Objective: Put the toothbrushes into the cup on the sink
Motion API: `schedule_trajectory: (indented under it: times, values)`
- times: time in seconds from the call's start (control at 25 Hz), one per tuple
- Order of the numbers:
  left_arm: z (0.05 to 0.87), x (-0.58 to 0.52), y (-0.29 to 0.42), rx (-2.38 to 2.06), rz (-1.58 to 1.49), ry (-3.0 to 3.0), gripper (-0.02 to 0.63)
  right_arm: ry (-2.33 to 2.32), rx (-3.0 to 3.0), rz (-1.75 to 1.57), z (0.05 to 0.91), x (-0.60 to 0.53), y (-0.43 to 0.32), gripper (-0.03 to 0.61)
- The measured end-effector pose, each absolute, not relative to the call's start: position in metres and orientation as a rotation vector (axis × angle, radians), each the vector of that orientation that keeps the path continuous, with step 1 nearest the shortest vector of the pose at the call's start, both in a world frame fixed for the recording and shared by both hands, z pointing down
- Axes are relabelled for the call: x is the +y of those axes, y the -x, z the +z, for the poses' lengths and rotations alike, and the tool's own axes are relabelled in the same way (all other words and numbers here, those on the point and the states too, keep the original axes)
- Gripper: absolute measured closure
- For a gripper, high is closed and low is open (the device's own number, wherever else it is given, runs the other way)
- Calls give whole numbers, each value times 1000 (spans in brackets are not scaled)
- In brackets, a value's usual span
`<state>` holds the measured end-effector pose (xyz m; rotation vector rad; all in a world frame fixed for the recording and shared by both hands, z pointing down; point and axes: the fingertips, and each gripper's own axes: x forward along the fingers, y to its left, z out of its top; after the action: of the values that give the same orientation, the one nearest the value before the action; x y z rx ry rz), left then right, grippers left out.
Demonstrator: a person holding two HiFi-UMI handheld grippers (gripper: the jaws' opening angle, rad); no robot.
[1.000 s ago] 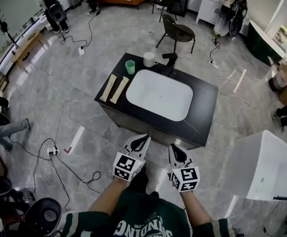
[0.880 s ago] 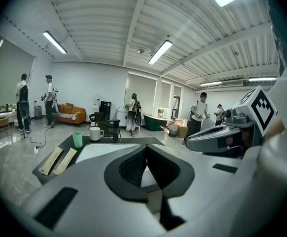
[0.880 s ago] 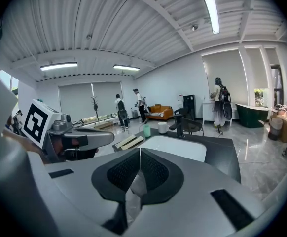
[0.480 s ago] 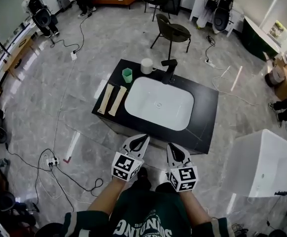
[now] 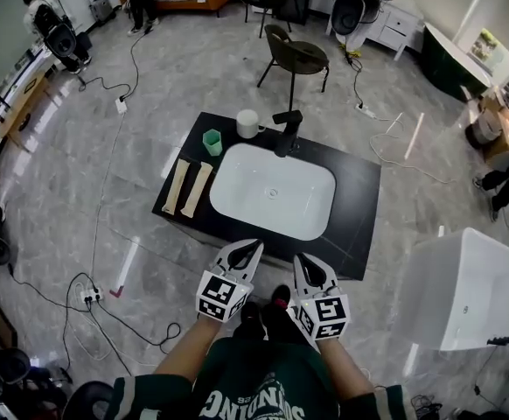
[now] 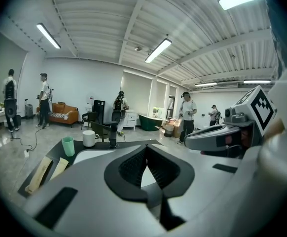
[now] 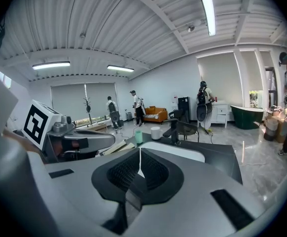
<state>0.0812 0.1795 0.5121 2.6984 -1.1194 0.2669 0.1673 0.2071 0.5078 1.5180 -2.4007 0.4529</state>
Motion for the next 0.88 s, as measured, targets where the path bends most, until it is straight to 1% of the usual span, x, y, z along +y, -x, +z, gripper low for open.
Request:
schedule_trajectory:
  times: [0.48, 0.88]
  values:
    - [517, 120, -122, -1182, 317, -2659, 603, -1445, -2469, 447, 510, 137, -201, 538]
    - [513, 70, -104, -1246, 325, -2629, 603, -1382, -2504, 452, 513, 86, -186, 538]
